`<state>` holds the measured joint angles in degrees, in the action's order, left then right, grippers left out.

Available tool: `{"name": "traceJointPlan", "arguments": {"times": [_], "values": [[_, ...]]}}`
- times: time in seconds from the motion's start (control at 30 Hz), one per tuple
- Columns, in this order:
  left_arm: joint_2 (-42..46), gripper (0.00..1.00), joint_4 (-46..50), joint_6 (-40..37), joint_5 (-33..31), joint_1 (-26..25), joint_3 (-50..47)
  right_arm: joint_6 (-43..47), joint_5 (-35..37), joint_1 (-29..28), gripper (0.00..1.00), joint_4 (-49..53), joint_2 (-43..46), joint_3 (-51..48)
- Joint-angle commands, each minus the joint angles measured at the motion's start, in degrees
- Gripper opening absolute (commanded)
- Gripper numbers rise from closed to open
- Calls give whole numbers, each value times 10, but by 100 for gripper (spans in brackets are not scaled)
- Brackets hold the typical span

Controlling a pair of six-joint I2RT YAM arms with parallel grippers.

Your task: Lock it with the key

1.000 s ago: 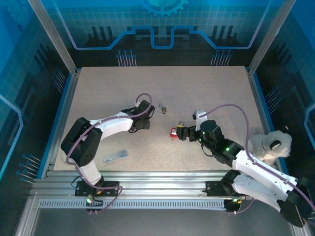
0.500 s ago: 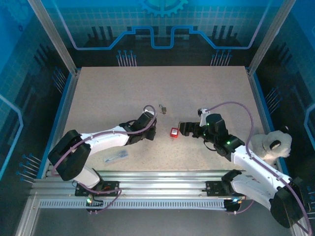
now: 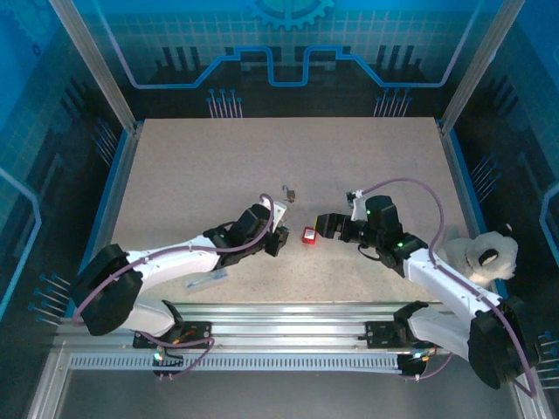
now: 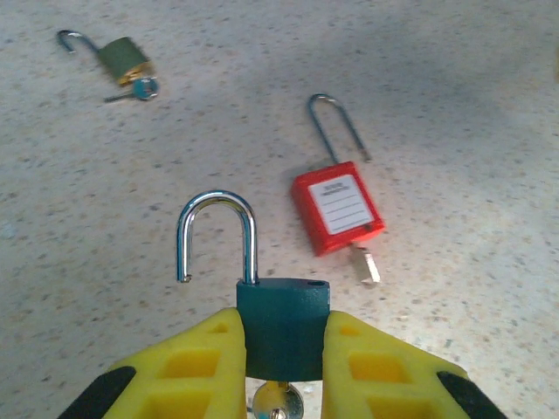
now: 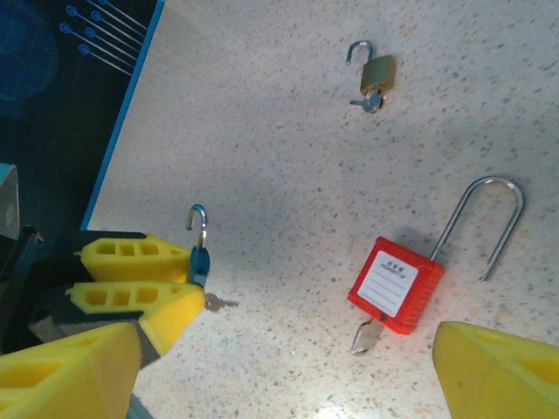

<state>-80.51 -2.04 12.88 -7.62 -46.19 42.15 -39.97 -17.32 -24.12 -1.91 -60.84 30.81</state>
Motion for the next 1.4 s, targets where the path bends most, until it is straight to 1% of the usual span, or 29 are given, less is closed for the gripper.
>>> {"name": "traceJointPlan", "arguments": {"times": [0.0, 0.27, 0.4, 0.63, 0.8, 1.0, 1.37], "values": [[10, 0, -19, -22, 32, -21, 5, -19, -41, 10, 84, -31, -12, 6], [-12, 0, -15, -36, 33, -62, 29, -27, -57, 11, 78, -45, -26, 4], [-21, 0, -17, -40, 30, -75, 39, -34, -76, 11, 70, -57, -43, 4], [-26, 0, -20, -41, 28, -81, 55, -48, -109, 9, 60, -88, -73, 3], [-31, 0, -21, -41, 30, -83, 64, -47, -113, 2, 55, -106, -73, -2], [-31, 0, -25, -40, 32, -83, 68, -40, -115, -7, 46, -114, -72, -2], [-20, 0, -27, -38, 30, -84, 68, -38, -118, -15, 40, -120, -79, -1]]}}
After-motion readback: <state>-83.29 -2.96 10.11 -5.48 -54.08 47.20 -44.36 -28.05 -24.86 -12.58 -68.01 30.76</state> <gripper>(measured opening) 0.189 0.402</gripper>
